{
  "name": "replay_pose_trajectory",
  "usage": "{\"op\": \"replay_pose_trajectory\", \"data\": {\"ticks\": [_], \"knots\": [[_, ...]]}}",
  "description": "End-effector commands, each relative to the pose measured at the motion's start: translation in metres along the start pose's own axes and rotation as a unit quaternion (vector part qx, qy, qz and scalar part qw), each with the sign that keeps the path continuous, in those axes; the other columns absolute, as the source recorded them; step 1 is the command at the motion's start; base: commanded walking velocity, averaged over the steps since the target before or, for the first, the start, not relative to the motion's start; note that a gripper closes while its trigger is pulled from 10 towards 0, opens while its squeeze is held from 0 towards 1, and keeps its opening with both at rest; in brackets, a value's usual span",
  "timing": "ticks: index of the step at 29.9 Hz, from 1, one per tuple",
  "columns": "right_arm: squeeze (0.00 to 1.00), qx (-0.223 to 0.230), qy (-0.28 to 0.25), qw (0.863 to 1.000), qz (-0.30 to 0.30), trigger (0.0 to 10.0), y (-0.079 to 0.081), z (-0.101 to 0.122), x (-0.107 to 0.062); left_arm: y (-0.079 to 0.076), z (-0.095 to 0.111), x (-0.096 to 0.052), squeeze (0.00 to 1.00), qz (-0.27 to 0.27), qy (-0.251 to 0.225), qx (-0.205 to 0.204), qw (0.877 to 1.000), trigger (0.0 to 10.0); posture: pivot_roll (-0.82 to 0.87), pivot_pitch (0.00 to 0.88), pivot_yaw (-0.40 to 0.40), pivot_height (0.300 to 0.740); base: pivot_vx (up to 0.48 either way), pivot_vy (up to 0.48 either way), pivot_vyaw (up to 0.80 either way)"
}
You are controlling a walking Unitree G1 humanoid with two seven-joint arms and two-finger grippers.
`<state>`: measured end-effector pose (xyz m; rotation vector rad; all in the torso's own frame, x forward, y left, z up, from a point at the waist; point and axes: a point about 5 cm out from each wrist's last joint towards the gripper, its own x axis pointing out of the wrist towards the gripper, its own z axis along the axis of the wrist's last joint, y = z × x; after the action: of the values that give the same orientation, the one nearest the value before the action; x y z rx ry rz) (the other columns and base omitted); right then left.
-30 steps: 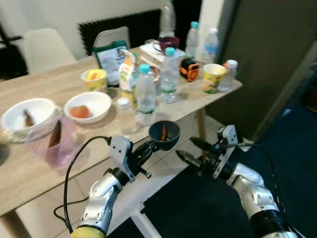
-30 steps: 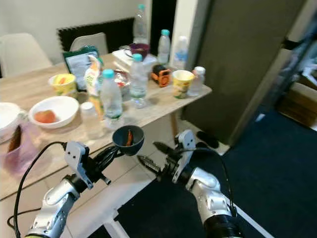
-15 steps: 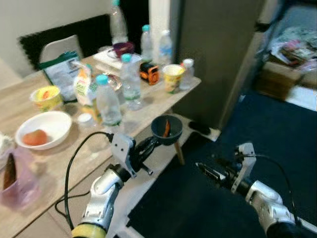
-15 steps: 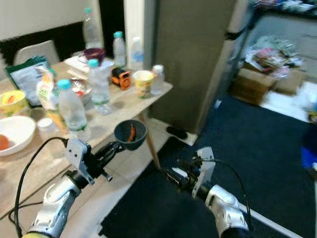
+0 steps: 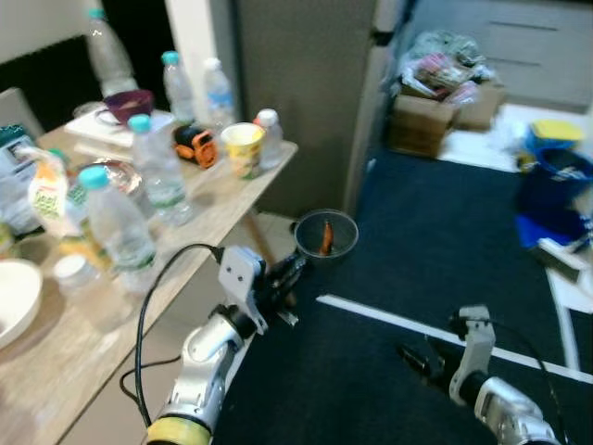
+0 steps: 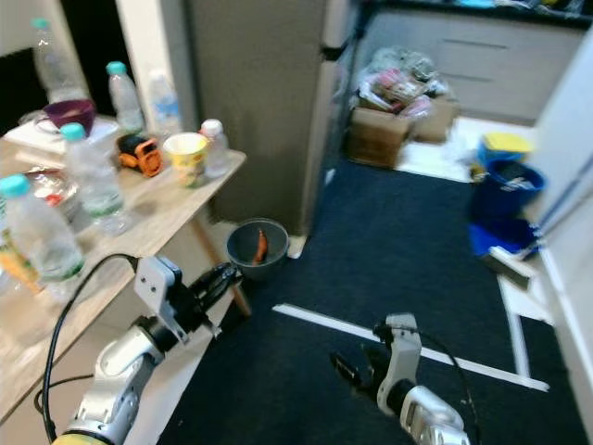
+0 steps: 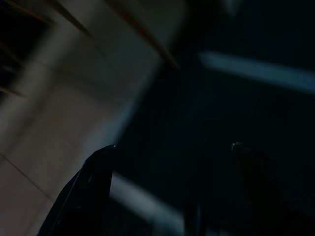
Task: Restocking fridge
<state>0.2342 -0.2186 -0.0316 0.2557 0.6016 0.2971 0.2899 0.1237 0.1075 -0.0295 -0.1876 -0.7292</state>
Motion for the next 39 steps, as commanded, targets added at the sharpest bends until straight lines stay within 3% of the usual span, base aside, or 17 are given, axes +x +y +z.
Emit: {"op": "replay_pose_trajectory", "data": {"ticks": [1, 11, 32, 39], "knots": [[0.0, 0.011, 0.036, 0.999, -0.024, 10.0, -0.002, -0.019, -0.005, -0.004, -0.001, 0.002, 0.0, -0.005, -0.001, 0.001, 1.0, 10.0, -0.02, 0.039, -0.007, 0.74, 0.0, 0.0, -0.77], [0.0, 0.027, 0.079, 0.994, -0.07, 10.0, -0.006, -0.047, -0.016, -0.015, -0.007, 0.005, 0.0, -0.02, 0.001, -0.01, 1.0, 10.0, -0.03, 0.028, -0.003, 0.74, 0.0, 0.0, -0.69], [0.0, 0.019, 0.09, 0.992, -0.091, 10.0, -0.002, -0.051, -0.013, -0.034, -0.015, 0.01, 0.0, -0.054, 0.005, -0.037, 0.998, 10.0, -0.03, 0.033, -0.001, 0.74, 0.0, 0.0, 0.0], [0.0, 0.017, 0.088, 0.991, -0.095, 10.0, -0.003, -0.048, -0.012, -0.036, -0.015, 0.011, 0.0, -0.062, 0.002, -0.039, 0.997, 10.0, -0.02, 0.029, -0.002, 0.74, 0.263, 0.0, 0.0]]}}
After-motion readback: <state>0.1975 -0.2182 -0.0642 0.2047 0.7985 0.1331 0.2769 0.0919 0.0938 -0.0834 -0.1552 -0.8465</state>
